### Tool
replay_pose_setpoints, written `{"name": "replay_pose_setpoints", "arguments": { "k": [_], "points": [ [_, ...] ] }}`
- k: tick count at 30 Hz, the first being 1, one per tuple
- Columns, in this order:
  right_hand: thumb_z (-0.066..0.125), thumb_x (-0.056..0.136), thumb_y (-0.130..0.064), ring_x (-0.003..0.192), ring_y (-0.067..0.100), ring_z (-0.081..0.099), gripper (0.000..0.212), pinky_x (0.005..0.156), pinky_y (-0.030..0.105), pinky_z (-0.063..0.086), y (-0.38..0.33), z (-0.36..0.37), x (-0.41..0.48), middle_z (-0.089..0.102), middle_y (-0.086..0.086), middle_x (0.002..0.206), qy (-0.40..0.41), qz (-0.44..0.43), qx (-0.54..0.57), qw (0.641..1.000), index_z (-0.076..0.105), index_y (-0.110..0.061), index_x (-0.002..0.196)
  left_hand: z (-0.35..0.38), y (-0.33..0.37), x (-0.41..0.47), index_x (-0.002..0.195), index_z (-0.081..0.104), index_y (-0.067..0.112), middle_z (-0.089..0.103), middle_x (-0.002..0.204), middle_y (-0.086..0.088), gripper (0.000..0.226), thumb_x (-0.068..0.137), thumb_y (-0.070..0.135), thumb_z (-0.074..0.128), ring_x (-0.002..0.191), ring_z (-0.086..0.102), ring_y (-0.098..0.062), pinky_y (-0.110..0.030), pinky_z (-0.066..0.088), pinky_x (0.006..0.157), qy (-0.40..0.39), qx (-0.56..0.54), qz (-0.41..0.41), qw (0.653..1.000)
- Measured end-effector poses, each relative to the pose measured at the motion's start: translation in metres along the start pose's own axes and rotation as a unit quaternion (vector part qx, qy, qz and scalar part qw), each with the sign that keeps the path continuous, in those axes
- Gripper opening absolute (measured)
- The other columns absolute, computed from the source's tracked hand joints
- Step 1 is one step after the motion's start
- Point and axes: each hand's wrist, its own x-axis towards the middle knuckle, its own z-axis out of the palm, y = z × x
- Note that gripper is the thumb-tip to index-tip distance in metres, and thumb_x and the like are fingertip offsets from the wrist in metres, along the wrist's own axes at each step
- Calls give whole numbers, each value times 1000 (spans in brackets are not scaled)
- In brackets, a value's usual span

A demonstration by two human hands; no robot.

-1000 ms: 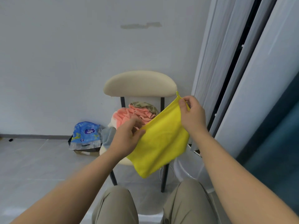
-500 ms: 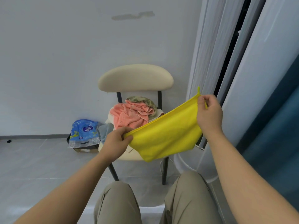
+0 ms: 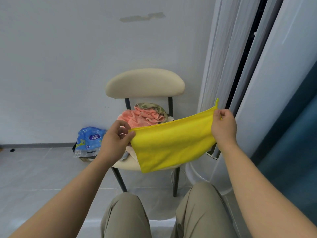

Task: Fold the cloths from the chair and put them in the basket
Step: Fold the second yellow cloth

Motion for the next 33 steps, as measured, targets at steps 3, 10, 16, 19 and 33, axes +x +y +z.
{"name": "replay_pose_setpoints", "arguments": {
  "k": [3, 10, 16, 19, 33],
  "points": [
    [47, 107, -29, 93, 19, 53, 28, 76, 29, 36, -1, 2, 0, 59, 2, 102, -3, 2, -2, 1000, 60, -5, 113, -3, 0, 1, 102, 65, 27, 70, 87, 2, 16, 94, 16, 73, 72, 72, -21, -49, 62, 74, -32, 18, 2, 999],
    [48, 107, -30, 94, 20, 54, 27, 76, 31, 37, 0, 6, -4, 60, 1, 101, -7, 9, 4, 1000, 61, -8, 112, -8, -1, 2, 99, 77, 27, 72, 90, 1, 21, 95, 7, 70, 67, 72, -22, -33, 60, 70, -66, 58, 6, 996],
    [48, 107, -30, 91, 19, 53, 25, 75, 31, 37, -2, 8, -7, 59, 0, 98, -9, 3, 9, 1000, 60, -9, 111, -9, -4, 3, 99, 76, 23, 70, 84, -1, 14, 97, 12, 68, 65, 73, -19, -31, 61, 69, -74, 72, -16, 994],
    [47, 107, -30, 91, 19, 53, 25, 74, 30, 35, -3, 7, -9, 59, 1, 102, -9, -9, 8, 1000, 60, -9, 111, -7, -6, 3, 94, 73, 19, 71, 84, -5, 9, 97, 12, 67, 65, 72, -17, -32, 61, 69, -59, 65, -31, 996],
    [50, 106, -27, 91, 21, 57, 15, 76, 30, 39, -2, 10, -11, 63, 0, 100, -15, -40, 18, 999, 60, -15, 107, -8, -13, 12, 117, 72, 19, 73, 87, -5, 22, 96, 13, 69, 80, 74, -15, -26, 58, 78, -37, 118, -35, 992]
  ]
}}
